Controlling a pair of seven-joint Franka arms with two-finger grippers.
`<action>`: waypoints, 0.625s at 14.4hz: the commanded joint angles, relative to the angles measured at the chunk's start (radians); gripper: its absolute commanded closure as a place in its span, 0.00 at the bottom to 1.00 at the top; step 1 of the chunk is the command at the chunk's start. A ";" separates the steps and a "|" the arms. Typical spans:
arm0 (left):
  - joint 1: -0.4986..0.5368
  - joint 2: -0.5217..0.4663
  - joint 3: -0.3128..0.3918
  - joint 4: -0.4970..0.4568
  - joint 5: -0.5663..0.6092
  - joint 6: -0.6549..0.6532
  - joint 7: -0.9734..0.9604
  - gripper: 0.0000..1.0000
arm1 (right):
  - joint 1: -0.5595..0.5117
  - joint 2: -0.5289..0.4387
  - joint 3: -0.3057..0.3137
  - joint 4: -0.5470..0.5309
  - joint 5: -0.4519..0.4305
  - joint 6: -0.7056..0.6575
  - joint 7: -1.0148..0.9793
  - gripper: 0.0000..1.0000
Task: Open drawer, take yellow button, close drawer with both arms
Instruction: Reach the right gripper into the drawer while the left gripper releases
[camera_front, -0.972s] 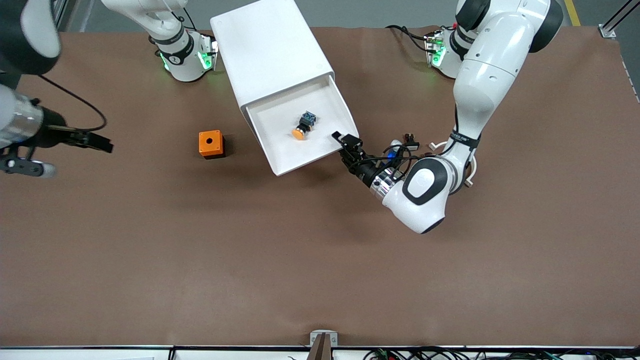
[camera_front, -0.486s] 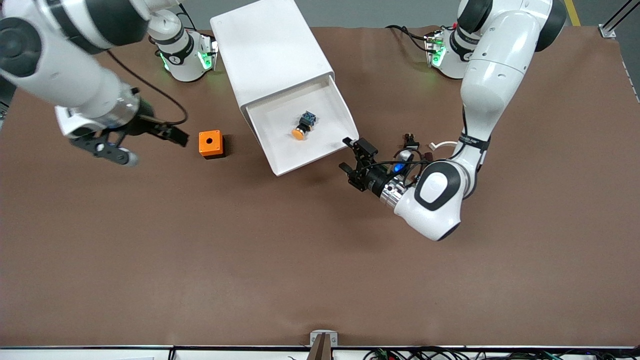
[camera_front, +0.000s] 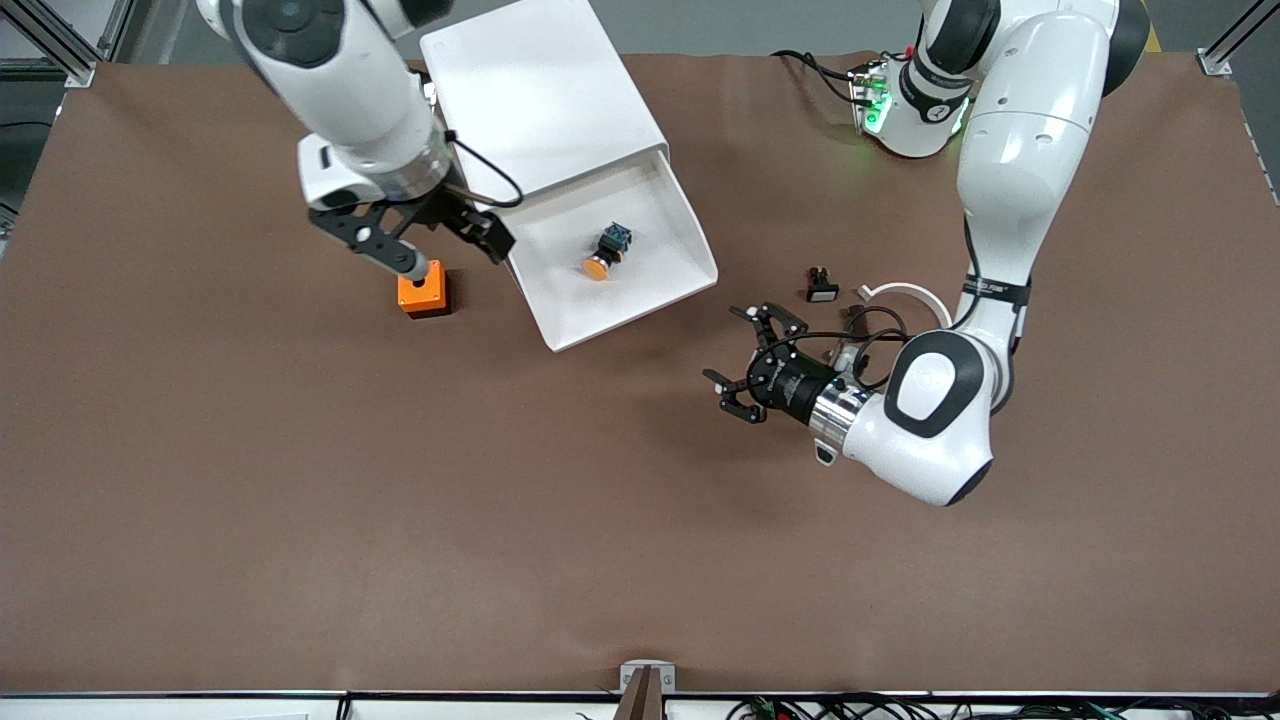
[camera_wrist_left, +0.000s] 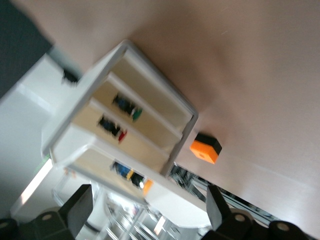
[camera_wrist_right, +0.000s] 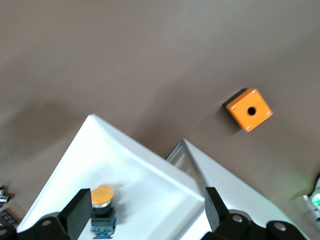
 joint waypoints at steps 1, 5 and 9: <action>-0.040 -0.087 0.010 -0.002 0.151 0.065 0.180 0.00 | 0.090 -0.010 -0.014 -0.076 -0.001 0.099 0.130 0.00; -0.093 -0.150 0.005 -0.007 0.372 0.259 0.356 0.00 | 0.198 0.000 -0.014 -0.148 -0.038 0.228 0.268 0.00; -0.150 -0.150 0.004 -0.012 0.560 0.394 0.368 0.00 | 0.275 0.068 -0.014 -0.145 -0.091 0.303 0.366 0.00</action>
